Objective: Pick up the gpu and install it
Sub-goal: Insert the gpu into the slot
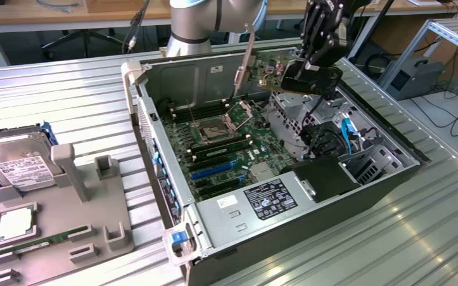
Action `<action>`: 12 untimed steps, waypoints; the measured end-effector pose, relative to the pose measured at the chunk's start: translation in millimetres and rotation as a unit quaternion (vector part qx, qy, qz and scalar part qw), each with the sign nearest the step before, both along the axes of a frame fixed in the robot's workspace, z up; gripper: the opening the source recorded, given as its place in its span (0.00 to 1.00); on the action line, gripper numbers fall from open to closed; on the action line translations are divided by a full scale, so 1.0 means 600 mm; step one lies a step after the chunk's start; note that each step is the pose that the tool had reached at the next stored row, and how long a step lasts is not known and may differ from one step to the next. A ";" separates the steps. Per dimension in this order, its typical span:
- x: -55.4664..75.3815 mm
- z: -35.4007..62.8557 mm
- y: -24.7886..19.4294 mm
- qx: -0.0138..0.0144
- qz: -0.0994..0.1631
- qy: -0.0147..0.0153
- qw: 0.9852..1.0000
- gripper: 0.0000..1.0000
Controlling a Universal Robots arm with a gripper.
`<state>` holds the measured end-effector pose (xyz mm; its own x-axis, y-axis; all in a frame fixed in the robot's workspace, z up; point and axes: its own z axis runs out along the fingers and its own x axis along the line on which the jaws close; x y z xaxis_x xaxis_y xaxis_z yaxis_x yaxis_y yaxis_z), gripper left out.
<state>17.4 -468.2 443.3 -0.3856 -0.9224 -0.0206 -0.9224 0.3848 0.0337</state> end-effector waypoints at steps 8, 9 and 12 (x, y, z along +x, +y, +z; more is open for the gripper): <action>0.000 0.000 0.0000 0.000 0.084 0.000 0.996 0.27; 0.000 0.000 0.0000 0.000 0.093 0.000 0.996 0.27; 0.000 0.000 0.0000 0.000 0.109 0.000 0.994 0.27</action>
<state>17.4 -468.2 443.3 -0.1761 -0.9842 -0.0206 -0.9839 0.1753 0.0337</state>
